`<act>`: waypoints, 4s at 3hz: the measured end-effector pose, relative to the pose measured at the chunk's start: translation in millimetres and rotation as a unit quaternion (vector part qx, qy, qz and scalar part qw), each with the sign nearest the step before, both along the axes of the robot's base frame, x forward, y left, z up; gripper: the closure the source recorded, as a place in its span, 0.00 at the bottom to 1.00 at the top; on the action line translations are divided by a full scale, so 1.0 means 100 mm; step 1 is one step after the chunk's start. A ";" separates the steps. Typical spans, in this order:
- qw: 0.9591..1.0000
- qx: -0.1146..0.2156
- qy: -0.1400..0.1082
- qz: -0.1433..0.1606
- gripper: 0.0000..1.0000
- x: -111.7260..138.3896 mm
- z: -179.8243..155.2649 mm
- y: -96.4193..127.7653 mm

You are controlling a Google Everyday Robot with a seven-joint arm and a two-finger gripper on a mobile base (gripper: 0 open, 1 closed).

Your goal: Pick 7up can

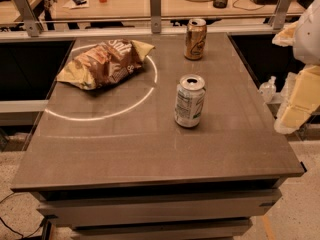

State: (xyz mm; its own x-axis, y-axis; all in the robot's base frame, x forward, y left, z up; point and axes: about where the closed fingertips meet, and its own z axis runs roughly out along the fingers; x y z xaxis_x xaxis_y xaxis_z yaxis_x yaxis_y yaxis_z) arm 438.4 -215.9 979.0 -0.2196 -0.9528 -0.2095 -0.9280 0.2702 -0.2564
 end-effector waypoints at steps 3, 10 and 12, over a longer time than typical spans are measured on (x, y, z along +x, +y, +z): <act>0.982 0.154 -0.036 -0.104 0.00 -0.10 -0.20 -0.33; 0.866 0.477 -0.144 -0.035 0.00 -0.12 -0.56 0.18; 0.864 0.488 -0.118 -0.035 0.00 0.00 -0.83 0.53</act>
Offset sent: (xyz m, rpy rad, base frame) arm 0.0079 -0.0493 -0.0065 0.5439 -0.0477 -0.3868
